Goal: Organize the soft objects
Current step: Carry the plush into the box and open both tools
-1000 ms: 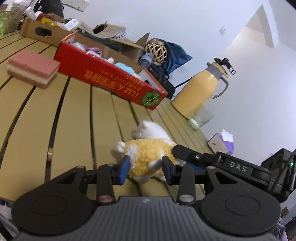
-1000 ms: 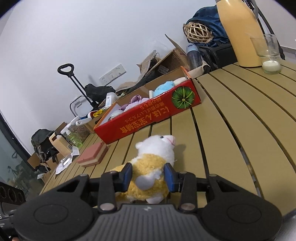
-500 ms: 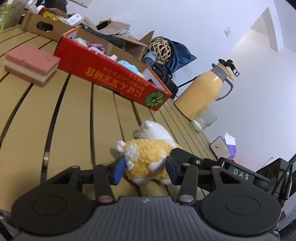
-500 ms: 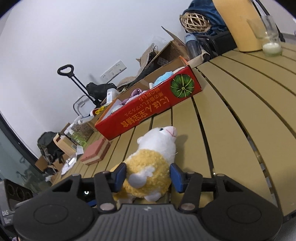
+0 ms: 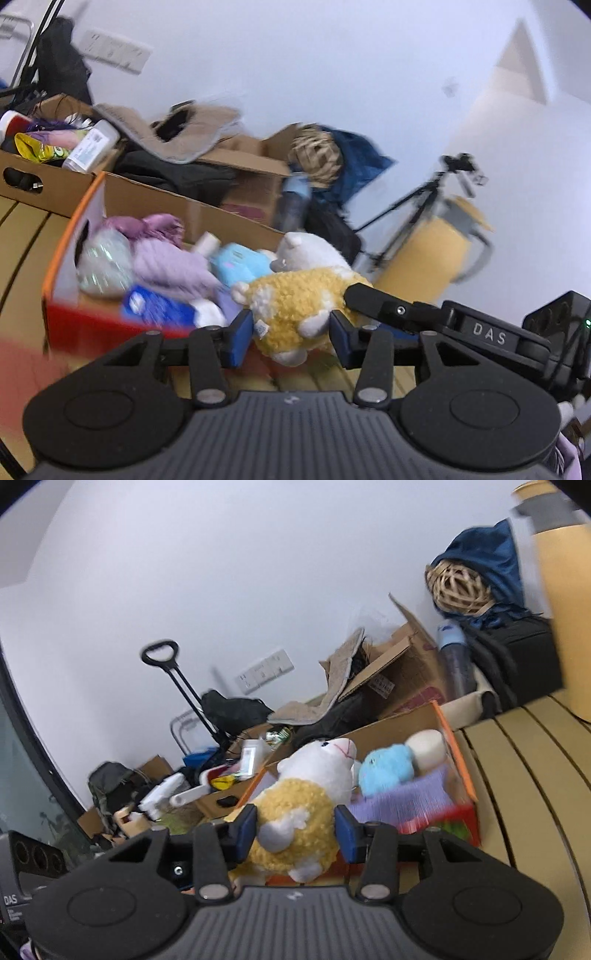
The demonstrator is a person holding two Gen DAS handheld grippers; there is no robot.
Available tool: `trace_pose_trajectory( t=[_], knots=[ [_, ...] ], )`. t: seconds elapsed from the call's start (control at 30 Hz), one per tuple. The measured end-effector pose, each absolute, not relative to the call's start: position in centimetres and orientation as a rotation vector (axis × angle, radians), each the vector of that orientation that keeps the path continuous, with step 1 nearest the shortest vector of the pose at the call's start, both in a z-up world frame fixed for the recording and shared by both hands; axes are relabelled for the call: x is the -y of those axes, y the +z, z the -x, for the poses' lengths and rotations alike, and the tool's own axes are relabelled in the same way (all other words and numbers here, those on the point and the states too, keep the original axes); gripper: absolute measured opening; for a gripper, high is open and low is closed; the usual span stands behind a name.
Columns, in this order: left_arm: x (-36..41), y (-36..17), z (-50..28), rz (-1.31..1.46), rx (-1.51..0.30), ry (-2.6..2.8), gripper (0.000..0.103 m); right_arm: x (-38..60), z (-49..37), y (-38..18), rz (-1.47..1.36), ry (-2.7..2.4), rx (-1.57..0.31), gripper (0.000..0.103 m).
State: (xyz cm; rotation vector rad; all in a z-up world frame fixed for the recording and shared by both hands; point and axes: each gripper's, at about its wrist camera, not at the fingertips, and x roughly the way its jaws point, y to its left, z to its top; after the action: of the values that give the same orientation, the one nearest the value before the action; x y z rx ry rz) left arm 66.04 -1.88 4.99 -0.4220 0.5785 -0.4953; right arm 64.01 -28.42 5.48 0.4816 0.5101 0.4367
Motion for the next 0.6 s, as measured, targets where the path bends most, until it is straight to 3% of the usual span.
trace_pose_trajectory(
  t=[0.2, 0.27, 0.6],
  knots=[
    [1.2, 1.4, -74.8, 0.358, -0.76, -0.364, 0.041, 25.2, -74.7, 2.6, -0.409, 0.407, -0.615, 0.042],
    [0.9, 0.7, -74.7, 0.355, -0.754, -0.377, 0.041, 24.1, -77.3, 0.6, -0.38, 0.39, -0.715, 0.041],
    [0.9, 1.9, -71.7, 0.281, -0.682, -0.346, 0.045, 23.7, -77.4, 0.7, -0.326, 0.389, -0.701, 0.045]
  ],
)
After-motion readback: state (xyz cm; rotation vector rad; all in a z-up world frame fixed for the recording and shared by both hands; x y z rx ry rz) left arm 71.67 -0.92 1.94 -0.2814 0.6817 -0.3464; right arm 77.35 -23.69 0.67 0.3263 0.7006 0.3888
